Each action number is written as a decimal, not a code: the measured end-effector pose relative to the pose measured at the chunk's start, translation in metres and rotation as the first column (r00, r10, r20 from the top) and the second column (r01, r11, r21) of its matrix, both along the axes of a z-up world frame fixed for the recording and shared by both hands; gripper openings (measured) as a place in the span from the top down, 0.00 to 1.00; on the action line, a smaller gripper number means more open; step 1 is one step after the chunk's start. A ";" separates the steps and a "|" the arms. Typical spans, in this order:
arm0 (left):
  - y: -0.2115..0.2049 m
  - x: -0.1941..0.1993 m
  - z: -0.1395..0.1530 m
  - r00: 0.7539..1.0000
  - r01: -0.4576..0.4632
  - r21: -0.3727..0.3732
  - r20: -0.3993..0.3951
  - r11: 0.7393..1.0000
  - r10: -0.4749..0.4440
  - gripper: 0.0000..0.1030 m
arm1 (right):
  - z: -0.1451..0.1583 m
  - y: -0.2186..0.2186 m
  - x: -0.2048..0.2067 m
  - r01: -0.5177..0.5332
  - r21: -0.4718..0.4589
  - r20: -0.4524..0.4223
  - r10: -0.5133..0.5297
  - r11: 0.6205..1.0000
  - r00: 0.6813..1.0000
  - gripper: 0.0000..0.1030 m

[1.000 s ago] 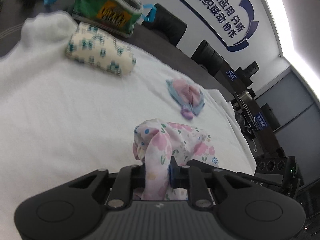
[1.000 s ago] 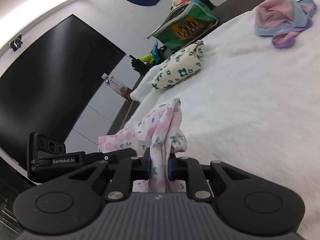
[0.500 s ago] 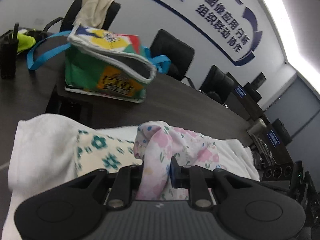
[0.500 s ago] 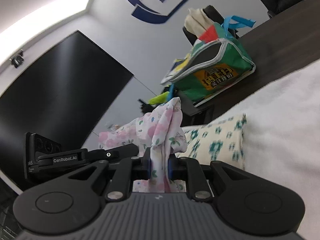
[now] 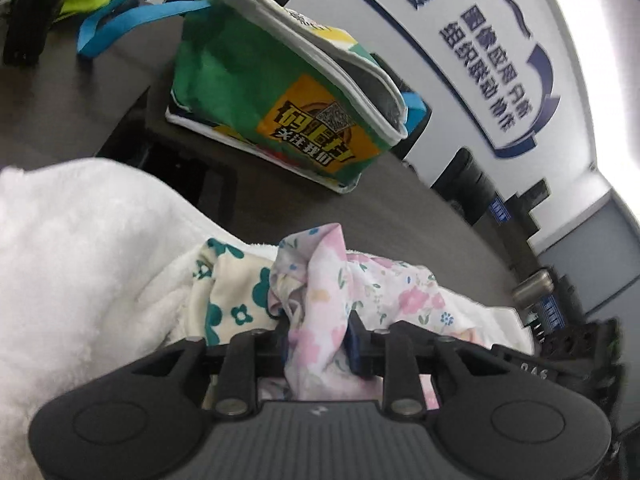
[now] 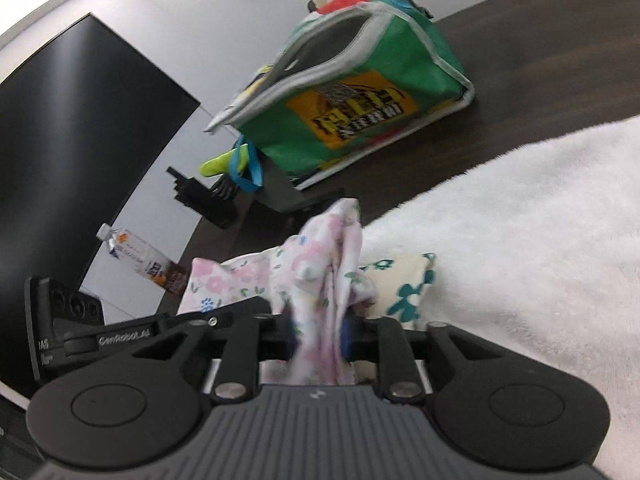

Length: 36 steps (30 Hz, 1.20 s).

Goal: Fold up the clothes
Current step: 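Lift the garment with both grippers and carry it onto the green-floral folded cloth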

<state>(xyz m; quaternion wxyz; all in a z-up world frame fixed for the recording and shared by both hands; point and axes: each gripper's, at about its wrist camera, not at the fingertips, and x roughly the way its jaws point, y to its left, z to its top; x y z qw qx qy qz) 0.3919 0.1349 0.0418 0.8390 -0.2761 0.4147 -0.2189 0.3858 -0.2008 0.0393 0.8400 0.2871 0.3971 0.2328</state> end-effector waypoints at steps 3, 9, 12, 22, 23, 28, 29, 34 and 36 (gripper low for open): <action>0.003 -0.001 0.002 1.000 -0.003 -0.011 0.000 1.000 0.003 0.71 | -0.010 -0.006 -0.005 0.022 0.042 0.040 -0.024 0.999 0.999 0.66; 0.005 -0.014 0.018 0.997 -0.041 0.065 0.065 0.997 0.036 0.48 | 0.006 -0.006 -0.029 0.111 -0.026 0.175 -0.105 0.993 0.979 0.48; 0.002 -0.018 0.025 0.996 -0.037 0.112 0.080 0.993 0.028 0.47 | 0.027 -0.005 -0.047 0.204 -0.135 0.295 -0.157 0.970 0.942 0.33; -0.010 -0.051 0.070 0.907 -0.253 0.122 0.375 0.960 0.191 0.56 | 0.076 0.045 -0.064 0.333 -0.369 0.535 -0.094 0.868 0.839 0.86; -0.017 -0.047 0.063 0.912 -0.254 0.142 0.364 0.957 0.188 0.69 | 0.073 0.053 -0.061 0.336 -0.389 0.537 -0.085 0.858 0.839 0.86; -0.031 -0.031 0.029 0.935 -0.201 0.182 0.329 0.963 0.132 0.75 | 0.047 0.087 -0.039 0.293 -0.446 0.486 -0.046 0.846 0.873 0.87; -0.032 -0.028 0.025 0.938 -0.199 0.194 0.320 0.961 0.129 0.75 | 0.042 0.092 -0.035 0.287 -0.462 0.476 -0.039 0.839 0.878 0.87; -0.032 -0.024 0.008 0.951 -0.164 0.226 0.294 0.960 0.093 0.73 | 0.011 0.094 -0.024 0.294 -0.501 0.440 -0.053 0.814 0.897 0.87; -0.033 -0.026 0.009 0.949 -0.165 0.239 0.304 0.957 0.088 0.73 | 0.004 0.085 -0.025 0.311 -0.474 0.438 -0.085 0.824 0.895 0.86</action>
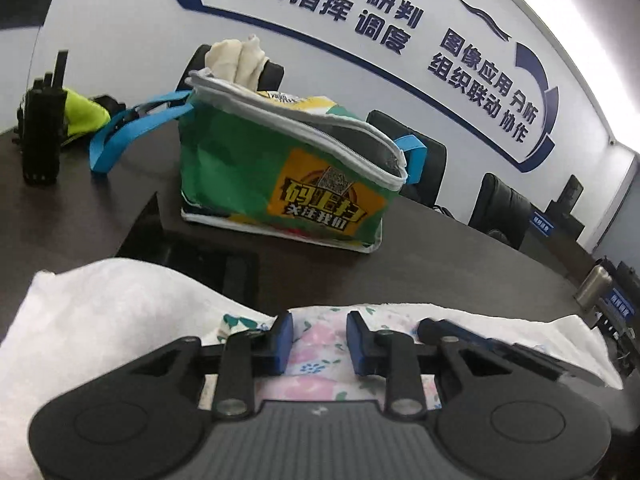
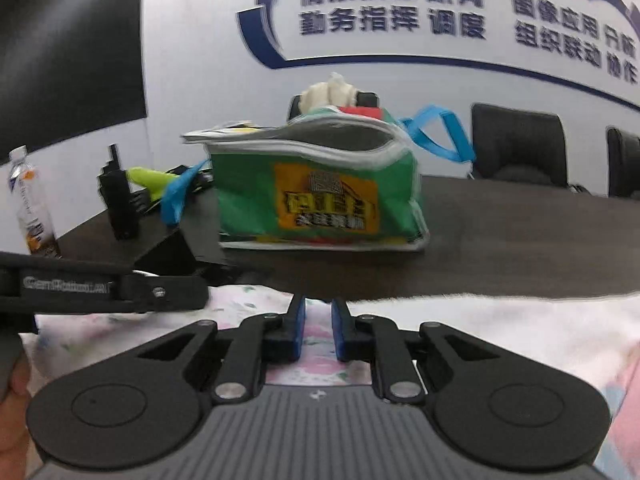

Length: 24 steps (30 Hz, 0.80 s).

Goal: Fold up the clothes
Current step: 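Lift the garment with both grippers and carry it onto the green-floral folded cloth, then open both grippers and withdraw from the stacked garment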

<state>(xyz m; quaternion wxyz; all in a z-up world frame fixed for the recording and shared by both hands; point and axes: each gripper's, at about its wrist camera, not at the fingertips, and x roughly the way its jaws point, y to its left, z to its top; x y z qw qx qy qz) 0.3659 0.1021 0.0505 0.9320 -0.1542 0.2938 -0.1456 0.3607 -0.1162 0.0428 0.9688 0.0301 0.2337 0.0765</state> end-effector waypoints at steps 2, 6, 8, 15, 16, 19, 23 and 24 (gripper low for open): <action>0.004 -0.004 0.005 0.999 -0.004 -0.027 0.035 1.000 0.005 0.71 | 0.001 -0.010 -0.005 0.012 0.026 0.020 -0.013 1.000 1.000 0.86; 0.010 -0.001 0.009 1.000 -0.007 -0.029 0.005 1.000 0.007 0.62 | 0.006 -0.017 -0.008 0.023 0.033 0.021 -0.024 0.999 0.999 0.86; 0.009 0.003 0.005 0.999 -0.008 -0.011 -0.034 1.000 0.008 0.60 | 0.002 -0.014 -0.004 0.007 -0.002 -0.025 -0.007 1.000 1.000 0.86; 0.010 -0.024 0.045 0.998 -0.042 -0.042 0.053 0.998 0.044 0.60 | 0.035 -0.033 -0.038 0.048 0.061 0.085 -0.053 0.997 0.995 0.86; 0.007 -0.033 0.058 0.996 -0.046 -0.035 0.078 0.998 0.049 0.59 | 0.043 -0.038 -0.047 0.047 0.068 0.109 -0.055 0.997 0.993 0.85; -0.004 -0.067 0.100 0.987 -0.070 -0.018 0.145 0.997 0.072 0.54 | 0.069 -0.051 -0.082 0.030 0.090 0.159 -0.045 0.995 0.986 0.86; -0.033 -0.125 0.131 0.976 0.002 0.002 0.216 1.000 -0.002 0.37 | 0.103 -0.064 -0.135 -0.008 0.063 0.196 -0.004 0.998 0.981 0.78; -0.042 -0.135 0.134 0.977 0.026 0.032 0.210 0.999 -0.032 0.37 | 0.108 -0.067 -0.147 -0.013 0.047 0.202 0.003 0.999 0.979 0.70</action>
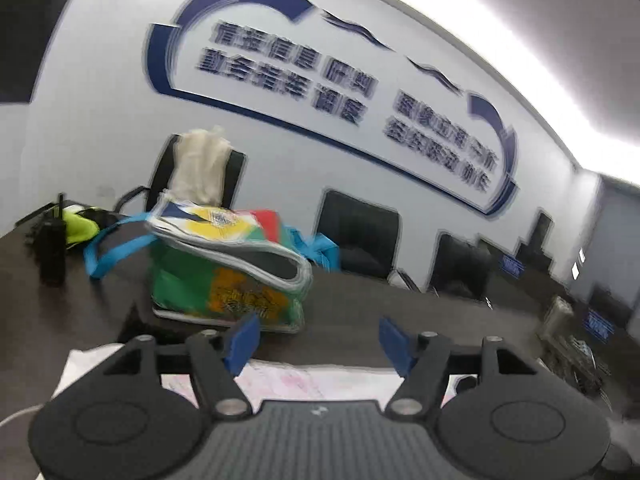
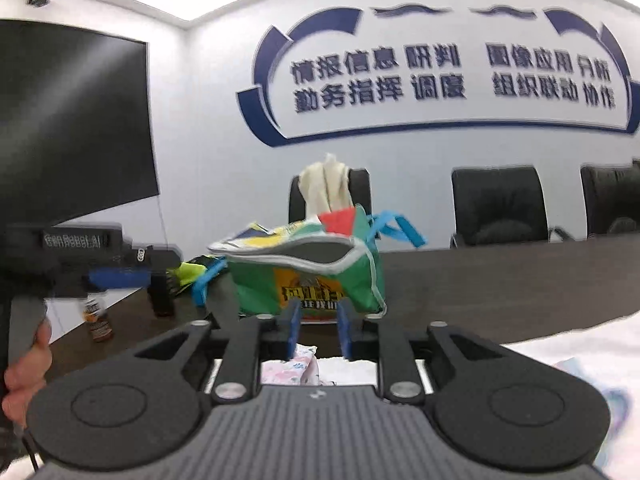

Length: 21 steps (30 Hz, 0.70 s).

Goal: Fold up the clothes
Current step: 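Open both grippers and withdraw from the stacked garment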

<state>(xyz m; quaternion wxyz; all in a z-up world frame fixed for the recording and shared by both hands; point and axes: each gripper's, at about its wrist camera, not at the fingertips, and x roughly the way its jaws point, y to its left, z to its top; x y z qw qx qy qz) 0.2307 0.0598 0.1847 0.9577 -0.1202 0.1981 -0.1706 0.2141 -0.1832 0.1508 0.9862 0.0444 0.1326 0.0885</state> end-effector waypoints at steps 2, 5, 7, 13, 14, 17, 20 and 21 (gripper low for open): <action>-0.016 -0.024 -0.001 1.000 0.021 0.070 -0.019 0.997 -0.019 0.36 | 0.006 -0.006 -0.025 -0.006 -0.039 0.005 0.006 0.999 1.000 0.59; -0.033 -0.066 -0.026 0.997 0.000 0.175 -0.081 0.984 0.014 0.30 | -0.001 -0.017 -0.057 -0.019 -0.081 -0.044 0.015 0.997 0.999 0.58; -0.038 -0.100 -0.052 0.990 0.021 0.210 -0.143 0.978 0.010 0.30 | -0.016 -0.025 -0.078 -0.031 -0.079 -0.103 0.023 0.996 0.994 0.58; -0.047 -0.179 -0.127 0.973 -0.015 0.224 -0.222 0.975 0.066 0.30 | -0.072 -0.044 -0.141 -0.051 0.017 -0.265 0.054 0.999 0.963 0.55; -0.050 -0.184 -0.136 0.970 -0.043 0.229 -0.224 0.972 0.096 0.30 | -0.079 -0.043 -0.148 -0.050 0.019 -0.282 0.054 0.999 0.958 0.55; -0.057 -0.198 -0.154 0.962 -0.079 0.234 -0.236 0.969 0.136 0.30 | -0.097 -0.035 -0.170 -0.038 0.018 -0.313 0.042 0.999 0.949 0.47; -0.062 -0.212 -0.162 0.963 -0.069 0.257 -0.236 0.964 0.132 0.30 | -0.109 -0.025 -0.190 -0.018 0.005 -0.329 0.018 1.000 0.944 0.36; -0.062 -0.216 -0.163 0.961 -0.067 0.259 -0.243 0.964 0.132 0.30 | -0.113 -0.022 -0.196 -0.014 -0.006 -0.332 0.011 1.000 0.943 0.33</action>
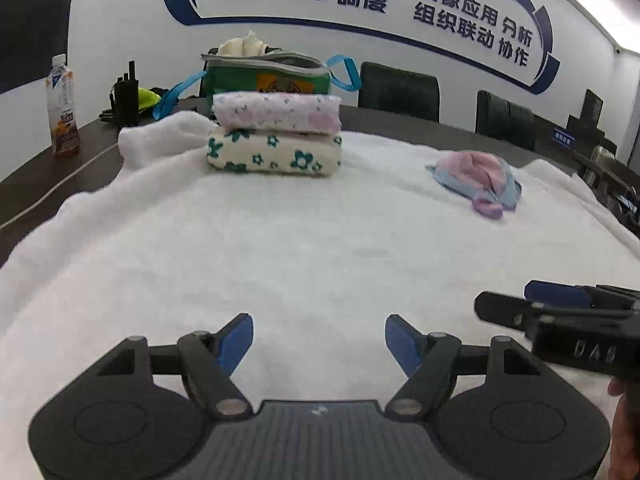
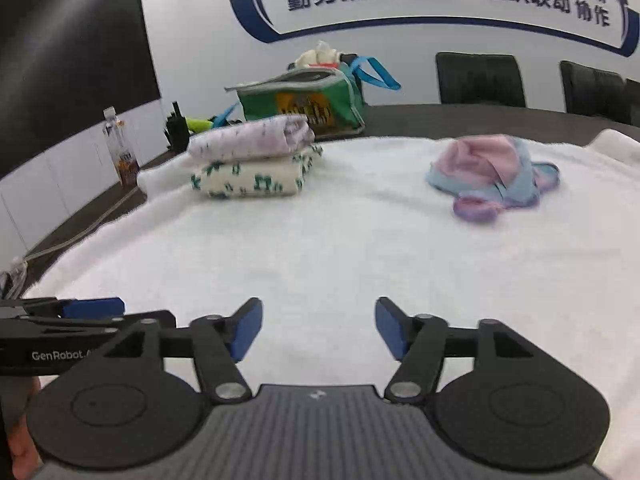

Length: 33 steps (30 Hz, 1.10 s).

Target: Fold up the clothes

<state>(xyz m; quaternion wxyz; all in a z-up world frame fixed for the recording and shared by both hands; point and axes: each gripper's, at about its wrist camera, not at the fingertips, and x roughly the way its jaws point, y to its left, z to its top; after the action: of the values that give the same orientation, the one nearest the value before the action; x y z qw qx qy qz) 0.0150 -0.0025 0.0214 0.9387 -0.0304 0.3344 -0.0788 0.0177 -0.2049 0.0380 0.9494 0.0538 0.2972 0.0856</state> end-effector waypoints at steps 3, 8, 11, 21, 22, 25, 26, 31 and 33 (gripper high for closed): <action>-0.004 -0.009 -0.008 1.000 -0.007 0.035 -0.016 0.999 0.007 0.30 | -0.008 0.009 -0.017 0.003 -0.043 0.009 -0.002 0.999 1.000 0.27; -0.008 -0.016 -0.013 0.999 -0.037 0.092 0.004 0.995 0.037 0.29 | -0.017 0.015 -0.027 0.053 -0.064 -0.025 -0.055 0.997 0.998 0.21; -0.008 -0.016 -0.014 0.999 -0.052 0.092 0.015 0.994 0.051 0.28 | -0.023 0.012 -0.033 0.053 -0.083 -0.035 -0.056 0.995 0.998 0.14; -0.014 -0.015 -0.018 1.000 -0.014 0.116 0.001 0.993 0.014 0.12 | -0.031 0.010 -0.035 0.059 -0.120 -0.075 -0.068 0.991 0.995 0.00; -0.014 -0.015 -0.018 1.000 -0.014 0.117 0.001 0.993 0.014 0.12 | -0.032 0.009 -0.036 0.058 -0.120 -0.075 -0.067 0.991 0.995 0.00; -0.013 -0.015 -0.018 1.000 -0.015 0.116 0.001 0.993 0.015 0.12 | -0.032 0.008 -0.036 0.054 -0.123 -0.077 -0.064 0.991 0.995 0.01; -0.013 -0.015 -0.017 1.000 -0.016 0.118 0.001 0.993 0.016 0.11 | -0.032 0.008 -0.036 0.054 -0.124 -0.077 -0.064 0.991 0.995 0.01; -0.010 -0.014 -0.018 0.998 -0.067 0.120 -0.012 0.991 0.069 0.01 | -0.030 0.010 -0.033 0.001 -0.174 -0.082 -0.015 0.985 0.996 0.00; -0.010 -0.014 -0.019 0.998 -0.064 0.121 -0.014 0.991 0.066 0.00 | -0.031 0.008 -0.031 -0.014 -0.166 -0.082 0.001 0.986 0.997 0.00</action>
<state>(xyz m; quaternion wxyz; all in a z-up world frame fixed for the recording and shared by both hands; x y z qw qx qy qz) 0.0013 -0.0124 0.0027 0.9379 0.0149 0.3456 -0.0275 -0.0133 -0.1967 0.0072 0.9374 -0.0233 0.3420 0.0619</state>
